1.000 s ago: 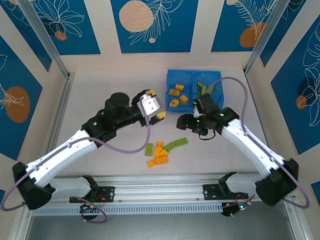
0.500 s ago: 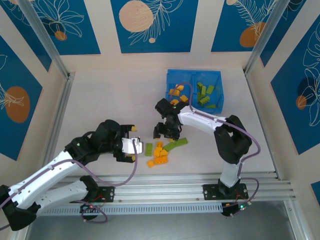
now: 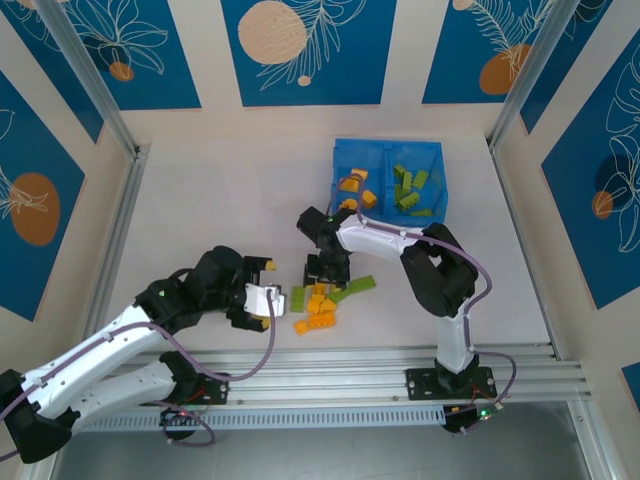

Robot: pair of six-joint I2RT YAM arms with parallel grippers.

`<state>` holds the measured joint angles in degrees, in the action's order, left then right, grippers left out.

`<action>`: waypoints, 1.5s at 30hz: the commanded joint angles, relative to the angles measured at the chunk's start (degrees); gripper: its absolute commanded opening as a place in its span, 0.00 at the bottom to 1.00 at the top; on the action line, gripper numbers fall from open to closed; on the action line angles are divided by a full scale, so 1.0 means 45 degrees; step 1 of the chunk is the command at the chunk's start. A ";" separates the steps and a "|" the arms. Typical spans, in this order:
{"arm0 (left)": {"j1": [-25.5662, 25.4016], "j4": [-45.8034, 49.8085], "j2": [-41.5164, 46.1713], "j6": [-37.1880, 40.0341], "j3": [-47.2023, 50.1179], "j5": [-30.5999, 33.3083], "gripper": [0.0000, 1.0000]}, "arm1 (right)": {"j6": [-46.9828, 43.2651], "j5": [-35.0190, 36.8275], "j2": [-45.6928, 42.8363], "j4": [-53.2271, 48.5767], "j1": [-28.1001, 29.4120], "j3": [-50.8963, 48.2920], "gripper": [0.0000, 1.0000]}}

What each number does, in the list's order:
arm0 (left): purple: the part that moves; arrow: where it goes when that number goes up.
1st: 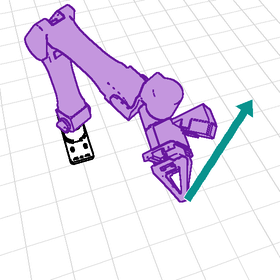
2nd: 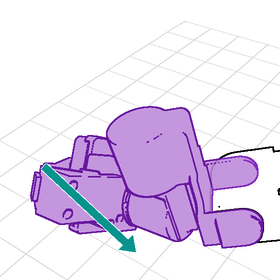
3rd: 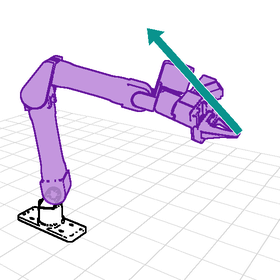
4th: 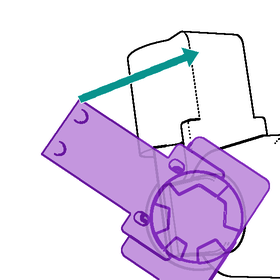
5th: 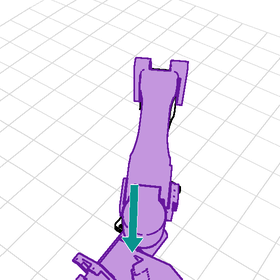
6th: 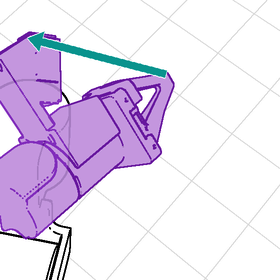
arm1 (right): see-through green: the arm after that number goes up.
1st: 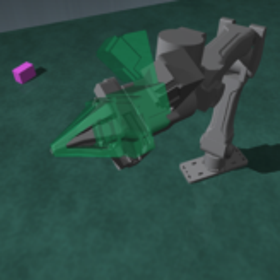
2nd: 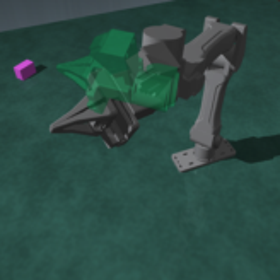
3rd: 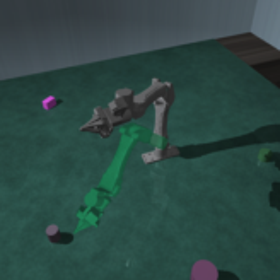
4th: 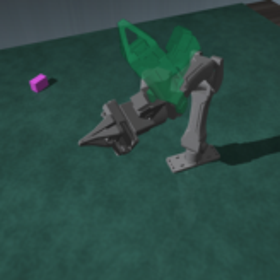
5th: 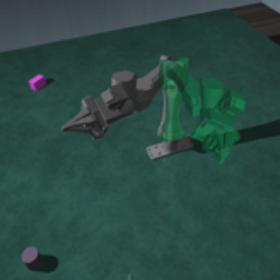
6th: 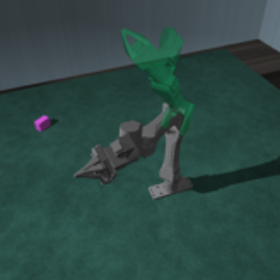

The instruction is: Sort the legos into containers by color

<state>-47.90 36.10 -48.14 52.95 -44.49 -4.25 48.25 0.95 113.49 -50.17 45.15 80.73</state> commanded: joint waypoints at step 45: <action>-0.0078 -0.4758 -0.2208 -1.0334 -0.0881 0.1410 1.00 | -0.5858 0.7964 0.5685 0.0549 -0.5206 1.2099 0.35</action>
<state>-47.92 11.97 -59.92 8.47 -48.31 -0.97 22.41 35.46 137.73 -42.37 22.57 129.91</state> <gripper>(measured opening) 0.999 0.351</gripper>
